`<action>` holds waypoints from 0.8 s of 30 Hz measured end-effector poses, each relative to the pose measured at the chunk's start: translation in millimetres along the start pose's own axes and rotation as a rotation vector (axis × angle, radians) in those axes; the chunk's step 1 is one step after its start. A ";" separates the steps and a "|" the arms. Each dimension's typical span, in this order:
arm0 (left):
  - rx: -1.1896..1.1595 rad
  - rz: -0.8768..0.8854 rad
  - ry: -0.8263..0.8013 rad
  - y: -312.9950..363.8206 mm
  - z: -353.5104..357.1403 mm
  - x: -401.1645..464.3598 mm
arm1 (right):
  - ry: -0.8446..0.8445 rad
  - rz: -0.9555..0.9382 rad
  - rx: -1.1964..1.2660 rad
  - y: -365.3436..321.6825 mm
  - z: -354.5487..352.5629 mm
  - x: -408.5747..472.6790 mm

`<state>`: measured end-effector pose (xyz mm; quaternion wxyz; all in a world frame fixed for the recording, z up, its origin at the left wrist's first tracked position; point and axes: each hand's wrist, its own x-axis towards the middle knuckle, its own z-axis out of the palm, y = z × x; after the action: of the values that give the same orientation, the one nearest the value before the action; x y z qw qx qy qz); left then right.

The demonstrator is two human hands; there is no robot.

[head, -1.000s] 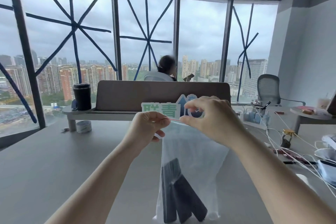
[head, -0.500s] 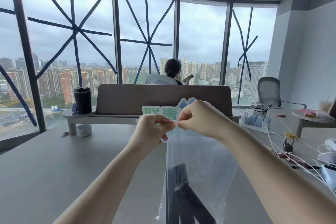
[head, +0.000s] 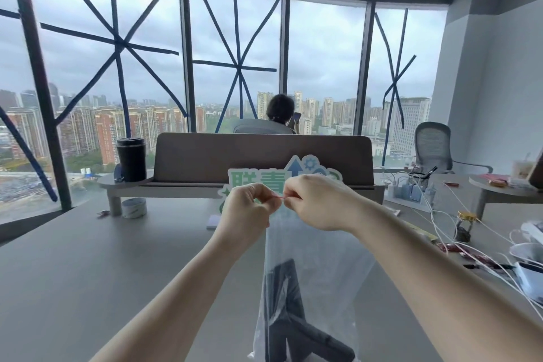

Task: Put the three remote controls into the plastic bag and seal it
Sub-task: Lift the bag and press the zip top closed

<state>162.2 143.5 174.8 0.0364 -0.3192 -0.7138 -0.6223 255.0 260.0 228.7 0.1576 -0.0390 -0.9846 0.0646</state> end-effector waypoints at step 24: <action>-0.142 -0.077 0.279 -29.8 -57.3 16.7 | 0.236 0.092 0.022 45.4 13.5 -38.3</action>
<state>114.3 97.5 169.2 0.0887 -0.2040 -0.6678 -0.7103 289.5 299.6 198.0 0.2698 -0.0897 -0.9556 0.0774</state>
